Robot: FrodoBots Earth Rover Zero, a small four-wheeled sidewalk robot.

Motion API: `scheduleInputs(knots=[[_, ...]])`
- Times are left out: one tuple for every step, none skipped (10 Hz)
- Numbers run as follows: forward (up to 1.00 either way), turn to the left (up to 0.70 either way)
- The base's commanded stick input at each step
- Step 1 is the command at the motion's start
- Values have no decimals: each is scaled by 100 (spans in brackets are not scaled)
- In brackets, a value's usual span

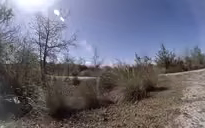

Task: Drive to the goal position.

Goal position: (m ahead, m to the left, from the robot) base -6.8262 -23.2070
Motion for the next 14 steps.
scheduleInputs(knots=[[70, -35], [70, -35], [70, -35], [70, -35], [70, -35], [70, -35], [70, -35], [70, -35], [70, -35], [70, -35], [70, -35], [70, -35], [70, -35], [70, -35]])
